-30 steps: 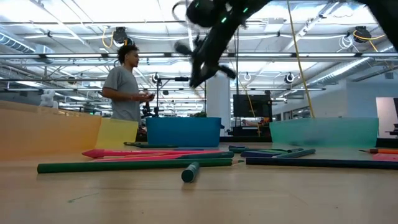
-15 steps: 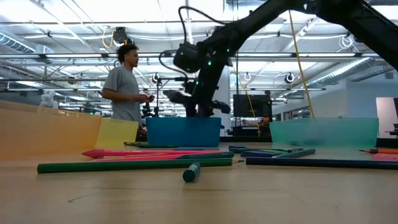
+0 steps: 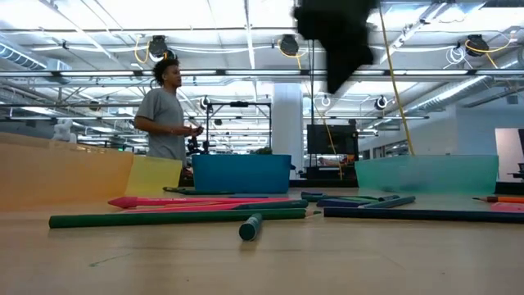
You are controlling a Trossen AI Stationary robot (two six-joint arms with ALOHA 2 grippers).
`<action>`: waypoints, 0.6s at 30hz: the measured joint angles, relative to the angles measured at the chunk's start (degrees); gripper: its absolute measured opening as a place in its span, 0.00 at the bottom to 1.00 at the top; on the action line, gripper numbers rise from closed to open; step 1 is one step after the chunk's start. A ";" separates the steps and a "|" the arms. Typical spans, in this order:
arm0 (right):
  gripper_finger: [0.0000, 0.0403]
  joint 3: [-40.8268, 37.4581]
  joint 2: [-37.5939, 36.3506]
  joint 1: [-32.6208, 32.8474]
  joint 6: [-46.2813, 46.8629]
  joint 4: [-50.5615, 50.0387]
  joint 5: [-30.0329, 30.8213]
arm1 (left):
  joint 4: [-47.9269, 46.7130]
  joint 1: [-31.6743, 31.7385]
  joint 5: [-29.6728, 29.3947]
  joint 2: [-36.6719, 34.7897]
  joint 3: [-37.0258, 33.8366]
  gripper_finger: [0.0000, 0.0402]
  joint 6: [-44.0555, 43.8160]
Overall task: Sort crayons/erasers/pens/pencils in bins
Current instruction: Put the brown pencil into the blue bin
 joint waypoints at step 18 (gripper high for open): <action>0.33 -36.65 -7.73 4.43 19.36 8.98 -15.98 | 3.45 0.00 0.09 0.00 0.00 0.62 0.58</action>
